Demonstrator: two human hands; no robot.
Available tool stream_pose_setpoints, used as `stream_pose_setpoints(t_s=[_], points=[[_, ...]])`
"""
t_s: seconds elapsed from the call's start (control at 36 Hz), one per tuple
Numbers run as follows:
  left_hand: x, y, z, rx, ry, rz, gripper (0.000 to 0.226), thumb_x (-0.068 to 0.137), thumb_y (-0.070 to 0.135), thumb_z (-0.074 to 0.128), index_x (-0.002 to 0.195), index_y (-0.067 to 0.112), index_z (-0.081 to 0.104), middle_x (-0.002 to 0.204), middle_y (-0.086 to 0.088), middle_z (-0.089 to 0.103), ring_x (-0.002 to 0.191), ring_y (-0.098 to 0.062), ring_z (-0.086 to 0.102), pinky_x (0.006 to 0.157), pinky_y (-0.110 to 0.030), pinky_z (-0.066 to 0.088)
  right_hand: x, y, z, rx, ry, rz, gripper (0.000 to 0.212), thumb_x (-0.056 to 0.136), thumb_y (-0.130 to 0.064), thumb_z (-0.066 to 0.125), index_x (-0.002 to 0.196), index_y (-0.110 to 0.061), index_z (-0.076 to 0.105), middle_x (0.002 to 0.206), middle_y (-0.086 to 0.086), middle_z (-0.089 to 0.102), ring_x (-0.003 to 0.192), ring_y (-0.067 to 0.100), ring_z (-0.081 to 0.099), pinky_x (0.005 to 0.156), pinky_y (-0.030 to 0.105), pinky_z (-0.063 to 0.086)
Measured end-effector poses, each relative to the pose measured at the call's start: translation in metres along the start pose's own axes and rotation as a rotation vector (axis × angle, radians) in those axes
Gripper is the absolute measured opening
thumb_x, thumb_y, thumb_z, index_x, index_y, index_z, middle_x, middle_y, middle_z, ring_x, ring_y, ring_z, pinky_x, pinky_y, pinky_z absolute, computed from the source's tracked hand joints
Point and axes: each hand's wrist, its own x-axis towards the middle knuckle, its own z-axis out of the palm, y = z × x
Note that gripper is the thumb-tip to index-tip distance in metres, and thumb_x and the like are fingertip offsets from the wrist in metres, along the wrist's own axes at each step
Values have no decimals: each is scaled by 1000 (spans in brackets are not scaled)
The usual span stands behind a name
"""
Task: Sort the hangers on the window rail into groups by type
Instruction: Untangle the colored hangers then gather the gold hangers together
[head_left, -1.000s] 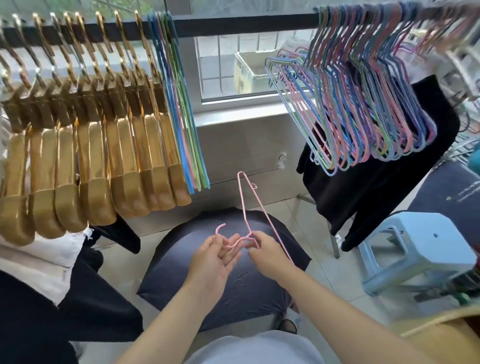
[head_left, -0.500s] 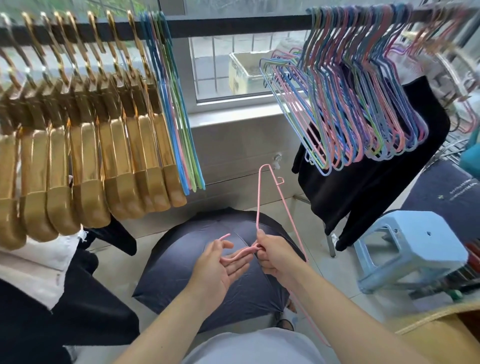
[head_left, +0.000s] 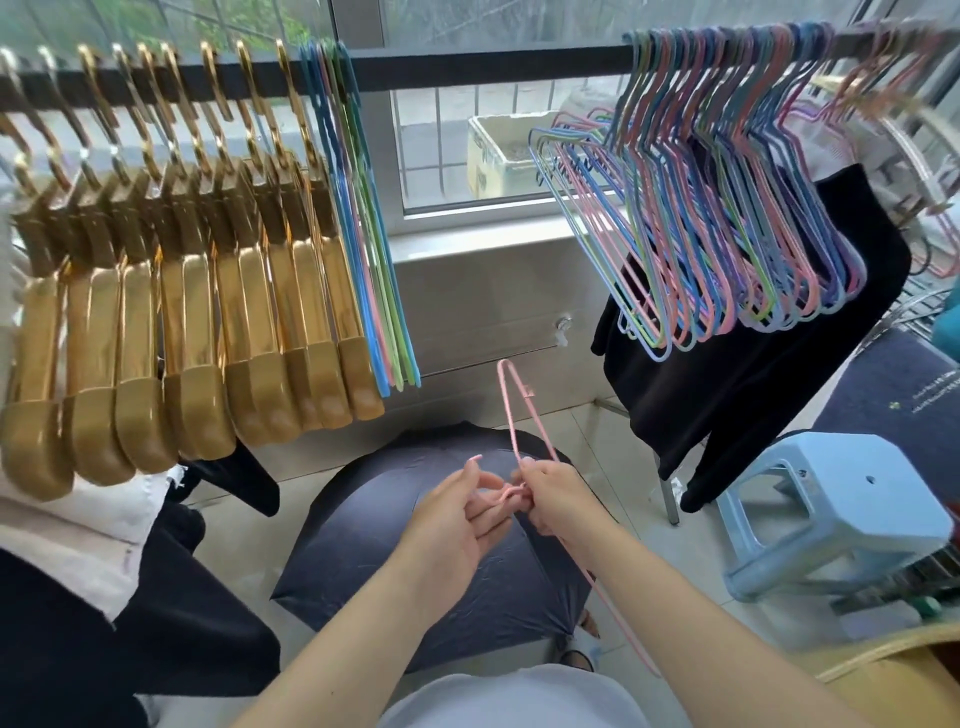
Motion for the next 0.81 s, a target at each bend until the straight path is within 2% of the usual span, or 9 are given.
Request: stream_pose_setpoints(t_s=[0.08,0.14,0.25,0.33,0.47,0.56,0.61,0.69,0.81], points=[[-4,10,21,28,-45,44,26,109,24,49,109,2,64,108,-20,76,100,-27,75,79,-30,63,-8,-14,-5,-15,27,-136,27,98,-23,46,117,-25,65,97,1,72,73,15,67,63,32,56],[-5,21,33,78,-84,98,22,109,18,49,103,4,65,98,-14,77,87,-17,76,70,-24,62,-18,-23,-9,-4,15,-244,33,88,-33,50,115,-33,69,99,-4,74,86,13,70,75,38,61],[-12,49,54,268,-186,227,21,109,12,46,113,11,66,117,-16,74,98,-10,74,92,-27,59,-29,-45,-23,-140,190,-426,24,93,-10,54,80,-24,68,67,-9,66,60,5,56,60,25,44],[-27,79,75,371,-245,328,17,105,7,53,112,17,64,119,-12,73,104,-18,69,97,-32,55,-33,-83,-41,-272,332,-552,21,100,-12,54,82,-18,64,67,-11,61,64,5,56,58,12,39],[-56,150,94,567,-270,664,21,97,18,67,117,25,67,112,8,72,104,-18,68,93,-31,53,-27,-162,-75,-348,395,-643,21,104,-17,56,89,-10,69,78,3,70,65,19,70,63,33,58],[-64,205,90,796,-137,931,25,102,20,61,125,29,64,122,11,68,111,-7,63,88,-22,49,-22,-204,-96,-416,488,-659,19,105,-19,55,92,-14,67,79,2,71,56,9,70,50,19,52],[-59,243,82,946,23,1094,29,104,20,58,132,24,60,127,6,65,115,-8,62,94,-25,50,-13,-225,-110,-473,562,-649,24,105,-21,54,85,-14,66,79,6,72,55,17,71,54,30,56],[-42,295,62,1083,304,1233,35,107,26,51,142,23,53,136,-8,63,95,-19,66,80,-33,56,-6,-250,-124,-522,650,-632,29,98,-23,54,76,-9,66,76,12,72,68,32,71,67,44,58],[-26,347,28,1322,587,1190,44,110,43,35,149,25,45,152,-13,52,125,-37,60,108,-52,47,-2,-277,-126,-529,617,-643,30,103,-23,52,85,-6,69,80,11,71,77,30,70,64,36,51]])
